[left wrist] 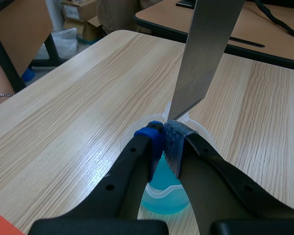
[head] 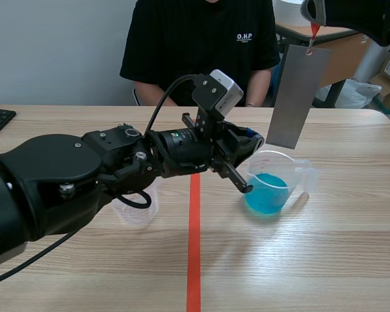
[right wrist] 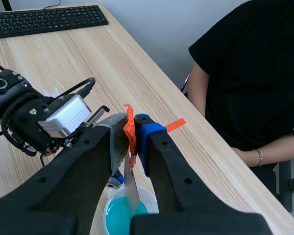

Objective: Do the redox reaction experiment.
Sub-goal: 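Raise the plate and point at it, then put the plate into the left beaker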

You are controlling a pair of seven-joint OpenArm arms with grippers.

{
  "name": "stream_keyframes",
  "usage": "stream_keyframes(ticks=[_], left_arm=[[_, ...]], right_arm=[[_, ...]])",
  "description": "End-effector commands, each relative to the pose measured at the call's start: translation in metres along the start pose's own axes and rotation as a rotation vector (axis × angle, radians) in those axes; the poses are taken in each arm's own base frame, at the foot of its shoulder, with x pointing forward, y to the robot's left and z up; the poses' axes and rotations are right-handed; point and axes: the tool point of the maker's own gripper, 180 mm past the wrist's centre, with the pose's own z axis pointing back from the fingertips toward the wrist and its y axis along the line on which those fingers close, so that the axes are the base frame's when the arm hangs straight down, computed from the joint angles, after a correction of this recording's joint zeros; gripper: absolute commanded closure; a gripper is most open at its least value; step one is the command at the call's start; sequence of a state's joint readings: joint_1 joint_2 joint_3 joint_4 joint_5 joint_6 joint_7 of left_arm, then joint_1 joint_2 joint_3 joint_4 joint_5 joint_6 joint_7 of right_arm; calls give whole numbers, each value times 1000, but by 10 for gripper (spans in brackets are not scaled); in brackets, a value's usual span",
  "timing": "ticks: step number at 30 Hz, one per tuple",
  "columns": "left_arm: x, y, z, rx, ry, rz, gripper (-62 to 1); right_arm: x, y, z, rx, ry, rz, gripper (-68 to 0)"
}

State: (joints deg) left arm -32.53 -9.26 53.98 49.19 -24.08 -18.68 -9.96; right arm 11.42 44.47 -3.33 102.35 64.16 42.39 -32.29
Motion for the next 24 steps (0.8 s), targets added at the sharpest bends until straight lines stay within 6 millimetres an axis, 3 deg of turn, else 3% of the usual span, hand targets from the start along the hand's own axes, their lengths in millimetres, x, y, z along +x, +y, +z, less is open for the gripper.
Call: stream_keyframes(ticks=[1, 6, 12, 24], left_arm=[[13, 10, 3, 14, -40, -11, -34], [9, 31, 25, 62, -31, 2, -34], [13, 46, 72, 103, -32, -39, -34], [-9, 71, 205, 290, 96, -61, -34]], right_arm=[[15, -2, 4, 0, -34, 30, -15], [15, -2, 4, 0, -34, 30, -15], [15, -2, 4, 0, -34, 30, -15], [15, -2, 4, 0, -34, 30, -15]])
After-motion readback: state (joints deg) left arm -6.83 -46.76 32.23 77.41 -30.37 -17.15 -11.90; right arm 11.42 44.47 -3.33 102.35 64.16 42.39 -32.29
